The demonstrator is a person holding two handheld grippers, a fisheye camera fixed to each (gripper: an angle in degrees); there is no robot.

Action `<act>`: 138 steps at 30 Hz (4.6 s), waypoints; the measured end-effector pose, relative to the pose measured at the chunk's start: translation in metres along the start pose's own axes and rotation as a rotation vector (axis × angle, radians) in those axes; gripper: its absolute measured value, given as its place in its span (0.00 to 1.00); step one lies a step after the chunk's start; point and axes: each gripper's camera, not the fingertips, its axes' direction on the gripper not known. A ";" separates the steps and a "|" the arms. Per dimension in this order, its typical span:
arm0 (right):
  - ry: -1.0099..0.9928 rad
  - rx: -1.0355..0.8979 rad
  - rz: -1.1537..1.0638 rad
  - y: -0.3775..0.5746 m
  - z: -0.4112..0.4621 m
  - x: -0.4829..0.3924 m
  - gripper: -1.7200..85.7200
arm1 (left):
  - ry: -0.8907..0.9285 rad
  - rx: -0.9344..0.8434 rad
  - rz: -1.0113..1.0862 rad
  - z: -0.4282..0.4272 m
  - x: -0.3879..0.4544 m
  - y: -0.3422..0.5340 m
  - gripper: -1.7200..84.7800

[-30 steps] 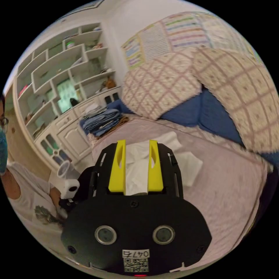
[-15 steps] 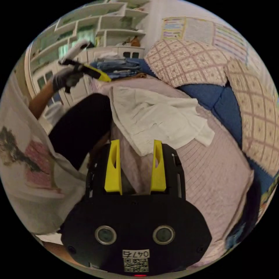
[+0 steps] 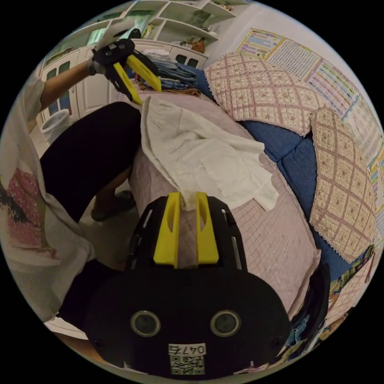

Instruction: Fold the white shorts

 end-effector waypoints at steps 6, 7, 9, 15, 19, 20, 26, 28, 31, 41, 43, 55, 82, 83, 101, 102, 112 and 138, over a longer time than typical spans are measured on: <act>-0.024 -0.061 -0.066 0.002 -0.025 -0.010 0.11 | 0.028 -0.007 0.131 -0.014 0.016 -0.011 0.14; -0.006 -0.050 -0.083 0.004 -0.033 -0.015 0.11 | 0.022 -0.008 0.132 -0.016 0.017 -0.011 0.13; 0.043 -0.033 -0.088 0.007 -0.044 -0.019 0.09 | 0.016 0.001 0.124 -0.027 0.021 -0.009 0.11; 0.122 -0.014 -0.019 0.009 -0.096 -0.001 0.02 | -0.049 0.139 -0.065 -0.082 0.015 0.003 0.07; 0.375 0.185 0.107 0.005 -0.211 0.018 0.01 | -0.163 0.344 -0.232 -0.155 0.017 0.012 0.06; 0.446 0.276 0.138 0.005 -0.253 0.018 0.01 | -0.215 0.417 -0.272 -0.183 0.023 0.014 0.06; 0.703 0.572 0.175 0.007 -0.407 0.004 0.01 | -0.504 0.683 -0.363 -0.309 0.062 0.005 0.05; 0.698 0.568 0.186 0.004 -0.426 0.011 0.01 | -0.502 0.714 -0.391 -0.328 0.059 0.000 0.05; 0.578 0.449 0.214 -0.008 -0.421 0.049 0.01 | -0.417 0.671 -0.426 -0.325 0.026 -0.018 0.04; 0.711 0.424 0.128 -0.064 -0.391 0.130 0.02 | -0.804 0.437 -0.469 -0.288 -0.083 -0.131 0.04; 0.689 0.417 0.066 -0.056 -0.392 0.117 0.02 | -0.855 0.411 -0.421 -0.291 -0.072 -0.135 0.04; 0.295 -0.093 -0.158 0.093 -0.202 0.024 0.03 | -0.287 -0.198 0.009 -0.064 0.019 -0.213 0.04; 0.282 -0.050 0.407 0.279 -0.287 -0.048 0.17 | 0.530 0.371 -0.818 0.093 -0.273 -0.119 0.12; 0.261 -0.010 0.367 0.267 -0.291 -0.065 0.17 | 0.516 0.363 -0.922 0.113 -0.296 -0.106 0.12; 0.268 -0.274 -0.232 0.218 -0.197 -0.230 0.06 | 0.649 0.256 -1.437 0.301 -0.395 -0.065 0.14; 0.272 -0.266 -0.225 0.219 -0.199 -0.228 0.05 | 0.650 0.256 -1.437 0.303 -0.398 -0.064 0.12; 0.247 -0.050 0.002 0.252 -0.277 -0.168 0.02 | 0.591 0.613 -1.456 0.256 -0.407 -0.048 0.01; -0.395 0.190 0.955 0.537 -0.256 0.176 0.02 | 0.350 0.273 -0.803 0.225 -0.507 -0.445 0.01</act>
